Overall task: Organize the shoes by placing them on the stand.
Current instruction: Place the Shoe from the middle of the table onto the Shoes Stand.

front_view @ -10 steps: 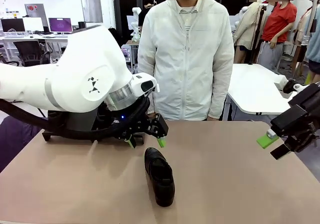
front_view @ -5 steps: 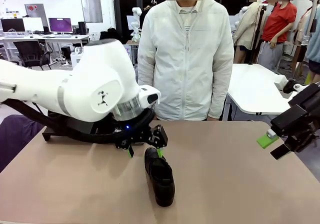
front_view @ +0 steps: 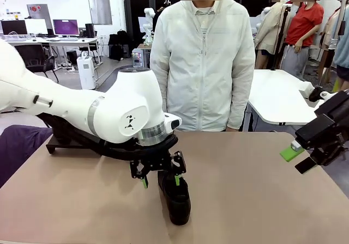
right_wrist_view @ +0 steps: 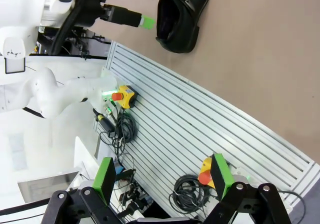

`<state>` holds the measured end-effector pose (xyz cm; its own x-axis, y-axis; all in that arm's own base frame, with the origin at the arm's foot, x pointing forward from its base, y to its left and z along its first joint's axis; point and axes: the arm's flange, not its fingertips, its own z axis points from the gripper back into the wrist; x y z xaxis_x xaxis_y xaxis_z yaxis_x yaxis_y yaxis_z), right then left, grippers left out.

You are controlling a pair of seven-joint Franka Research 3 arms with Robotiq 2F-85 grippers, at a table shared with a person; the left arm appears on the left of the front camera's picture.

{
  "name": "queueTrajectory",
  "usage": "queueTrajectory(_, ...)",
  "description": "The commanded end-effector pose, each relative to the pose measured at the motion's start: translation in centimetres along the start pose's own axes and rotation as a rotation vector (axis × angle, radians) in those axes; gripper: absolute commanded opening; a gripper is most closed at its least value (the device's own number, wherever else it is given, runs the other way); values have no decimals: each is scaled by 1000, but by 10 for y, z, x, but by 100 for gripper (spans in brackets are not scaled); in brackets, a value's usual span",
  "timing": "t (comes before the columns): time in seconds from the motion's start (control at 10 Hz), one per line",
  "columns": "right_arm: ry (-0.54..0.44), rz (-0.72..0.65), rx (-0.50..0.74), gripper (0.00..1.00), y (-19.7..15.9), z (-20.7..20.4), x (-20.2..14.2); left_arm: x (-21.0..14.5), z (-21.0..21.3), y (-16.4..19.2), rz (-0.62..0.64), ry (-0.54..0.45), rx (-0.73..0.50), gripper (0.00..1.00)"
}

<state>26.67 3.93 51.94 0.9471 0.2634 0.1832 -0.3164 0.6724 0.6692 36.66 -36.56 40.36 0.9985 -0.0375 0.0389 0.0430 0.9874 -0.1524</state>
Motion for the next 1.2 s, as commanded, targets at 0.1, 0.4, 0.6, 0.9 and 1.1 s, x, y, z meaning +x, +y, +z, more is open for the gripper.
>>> queueTrajectory(0.1,-1,-9,10,100,3,4,1,11,-16,-10,51,52,47,100)
queueTrajectory(0.4,-1,-9,10,100,3,4,1,23,-49,-6,160,11,72,100)
queueTrajectory(0.6,-1,-9,10,100,3,4,1,29,-59,-4,184,42,86,60)
queueTrajectory(0.9,-1,-9,10,100,3,4,1,30,-59,-3,188,23,64,0)
queueTrajectory(1.1,-1,-9,10,100,3,4,1,31,-60,-1,162,41,31,0)
